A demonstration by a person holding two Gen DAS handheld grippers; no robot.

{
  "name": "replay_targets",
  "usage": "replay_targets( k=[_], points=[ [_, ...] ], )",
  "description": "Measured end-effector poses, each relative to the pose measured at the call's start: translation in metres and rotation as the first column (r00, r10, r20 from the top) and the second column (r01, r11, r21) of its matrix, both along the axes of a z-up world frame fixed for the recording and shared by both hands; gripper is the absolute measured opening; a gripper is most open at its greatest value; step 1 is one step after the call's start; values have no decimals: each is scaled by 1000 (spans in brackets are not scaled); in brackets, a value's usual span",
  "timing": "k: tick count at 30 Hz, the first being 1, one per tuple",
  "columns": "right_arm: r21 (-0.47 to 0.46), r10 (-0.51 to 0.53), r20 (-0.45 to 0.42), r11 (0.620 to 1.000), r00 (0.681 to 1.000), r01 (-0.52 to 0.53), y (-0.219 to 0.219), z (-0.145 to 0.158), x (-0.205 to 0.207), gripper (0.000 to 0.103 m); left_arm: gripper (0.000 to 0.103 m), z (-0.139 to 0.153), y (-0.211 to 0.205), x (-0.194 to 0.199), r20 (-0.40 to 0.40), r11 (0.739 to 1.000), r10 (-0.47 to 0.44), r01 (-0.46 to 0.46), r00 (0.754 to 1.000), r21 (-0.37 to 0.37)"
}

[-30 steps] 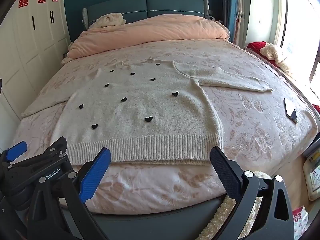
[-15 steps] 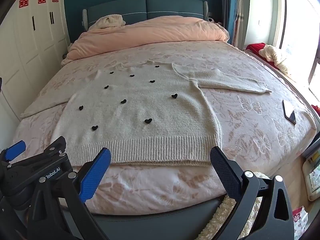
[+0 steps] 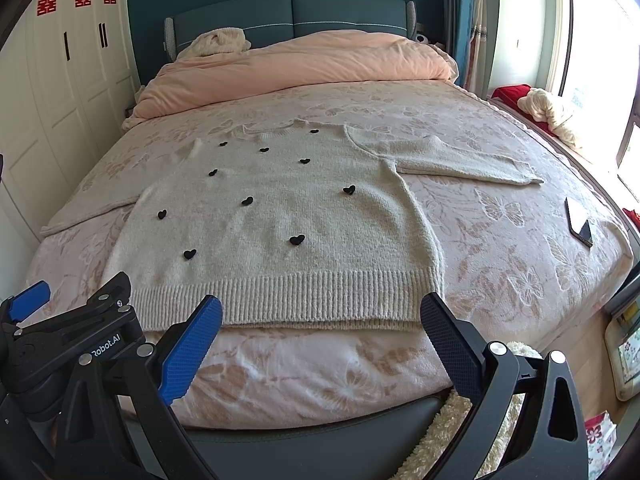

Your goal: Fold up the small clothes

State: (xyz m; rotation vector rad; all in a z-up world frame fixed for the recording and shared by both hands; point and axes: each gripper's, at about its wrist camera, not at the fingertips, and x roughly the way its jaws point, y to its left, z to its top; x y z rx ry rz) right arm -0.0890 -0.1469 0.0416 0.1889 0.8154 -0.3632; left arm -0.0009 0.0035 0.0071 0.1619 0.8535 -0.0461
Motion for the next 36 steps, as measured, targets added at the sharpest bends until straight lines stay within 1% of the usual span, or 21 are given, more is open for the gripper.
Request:
replay_targets(
  k=[36],
  points=[
    [0,-3,-2,1000,1000,3,1,-2,-1,98,96,-1,1,0,0,1000,4,-4,1000,5]
  ],
)
